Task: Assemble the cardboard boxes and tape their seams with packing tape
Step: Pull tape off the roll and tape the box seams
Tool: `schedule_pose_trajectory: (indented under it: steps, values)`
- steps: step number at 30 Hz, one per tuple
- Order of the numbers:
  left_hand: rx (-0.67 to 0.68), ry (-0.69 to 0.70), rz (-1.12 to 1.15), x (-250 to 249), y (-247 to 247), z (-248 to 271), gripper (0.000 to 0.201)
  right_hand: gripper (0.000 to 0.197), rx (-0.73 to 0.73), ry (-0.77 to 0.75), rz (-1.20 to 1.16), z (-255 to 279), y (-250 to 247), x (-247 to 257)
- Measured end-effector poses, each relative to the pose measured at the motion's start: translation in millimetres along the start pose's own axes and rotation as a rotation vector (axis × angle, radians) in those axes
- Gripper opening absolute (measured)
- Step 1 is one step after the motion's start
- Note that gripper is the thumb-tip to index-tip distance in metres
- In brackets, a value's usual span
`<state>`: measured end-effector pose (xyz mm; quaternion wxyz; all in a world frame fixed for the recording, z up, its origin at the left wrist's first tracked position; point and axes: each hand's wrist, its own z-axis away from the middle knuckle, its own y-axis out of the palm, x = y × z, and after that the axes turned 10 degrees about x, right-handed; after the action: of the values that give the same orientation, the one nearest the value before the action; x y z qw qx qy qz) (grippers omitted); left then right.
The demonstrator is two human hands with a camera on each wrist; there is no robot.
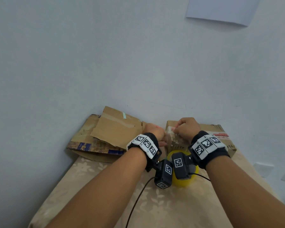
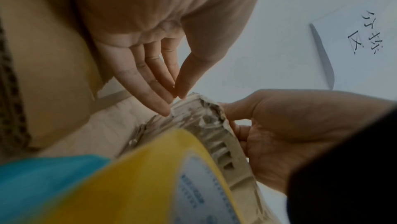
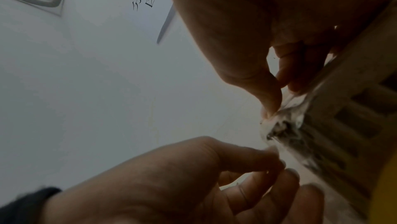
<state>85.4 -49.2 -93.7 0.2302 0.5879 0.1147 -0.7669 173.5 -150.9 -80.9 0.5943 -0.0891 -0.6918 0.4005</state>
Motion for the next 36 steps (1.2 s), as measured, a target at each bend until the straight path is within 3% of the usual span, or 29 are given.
schedule_pose_trajectory:
  steps: [7, 12, 15, 19, 21, 25, 29, 36]
  values:
    - [0.032, -0.022, -0.011, -3.9, 0.8, 3.0, 0.022, 0.019, -0.010, 0.004, -0.014, 1.1, 1.3, -1.4]
    - [-0.095, 0.149, -0.266, -3.0, -5.3, -3.6, 0.029, 0.009, -0.009, 0.008, -0.021, 3.7, 0.8, -0.4]
    - [-0.141, 0.190, -0.277, -7.6, -7.0, -9.9, 0.025, 0.002, -0.017, 0.011, -0.033, 4.8, 1.0, -0.8]
    - [0.037, 0.044, -0.102, -8.0, -2.7, -12.2, 0.003, 0.005, -0.033, 0.019, -0.047, 3.6, 2.2, -2.5]
    - [0.084, 0.023, -0.095, -5.5, -1.8, -13.3, 0.010, 0.007, -0.033, 0.013, -0.041, 3.5, 2.5, -3.5]
    - [0.078, 0.059, -0.195, -9.3, -4.2, -16.6, 0.017, 0.019, -0.018, 0.002, -0.063, 5.3, 1.3, -3.9]
    - [0.144, 0.038, -0.240, -19.4, -2.2, -11.6, 0.019, 0.013, -0.022, -0.002, -0.053, 7.6, 1.4, -1.0]
    - [0.137, -0.006, -0.279, -20.8, -3.1, -6.0, 0.014, 0.008, -0.033, 0.007, -0.076, 13.4, -1.9, -0.9]
